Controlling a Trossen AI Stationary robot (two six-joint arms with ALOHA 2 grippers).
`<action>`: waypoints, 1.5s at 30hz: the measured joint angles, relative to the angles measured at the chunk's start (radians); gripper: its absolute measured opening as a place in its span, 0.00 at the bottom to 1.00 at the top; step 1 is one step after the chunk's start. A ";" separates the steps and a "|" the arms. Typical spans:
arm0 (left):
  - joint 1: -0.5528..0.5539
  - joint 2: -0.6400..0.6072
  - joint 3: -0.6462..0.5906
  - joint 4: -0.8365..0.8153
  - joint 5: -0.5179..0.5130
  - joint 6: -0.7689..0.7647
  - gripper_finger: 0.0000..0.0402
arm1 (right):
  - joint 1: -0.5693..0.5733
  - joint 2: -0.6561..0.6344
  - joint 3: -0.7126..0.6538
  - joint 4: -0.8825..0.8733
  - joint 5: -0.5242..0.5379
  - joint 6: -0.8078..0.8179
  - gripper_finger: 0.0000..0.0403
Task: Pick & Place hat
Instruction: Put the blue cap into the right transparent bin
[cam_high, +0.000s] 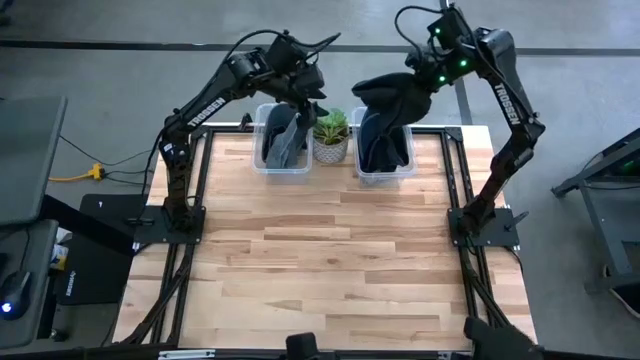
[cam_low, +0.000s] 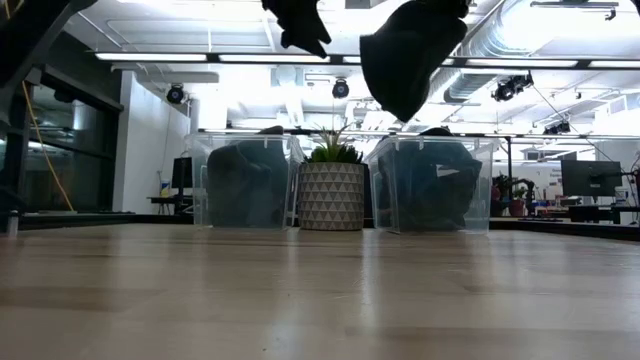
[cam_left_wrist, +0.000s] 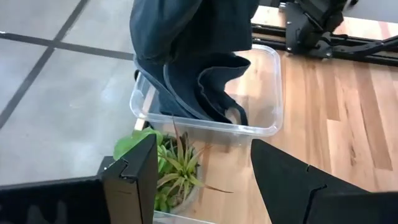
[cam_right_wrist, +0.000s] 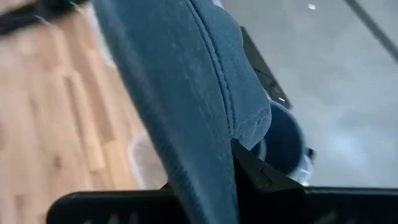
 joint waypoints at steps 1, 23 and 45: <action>0.001 0.000 0.000 -0.003 0.008 0.000 0.50 | -0.013 0.000 0.000 0.000 -0.031 -0.005 0.03; 0.045 0.000 -0.001 0.018 0.066 0.000 0.50 | 0.061 0.055 0.001 -0.001 -0.088 -0.042 0.03; 0.052 -0.017 -0.001 -0.011 0.052 0.001 0.50 | 0.130 -0.029 -0.492 0.001 0.175 -0.124 0.03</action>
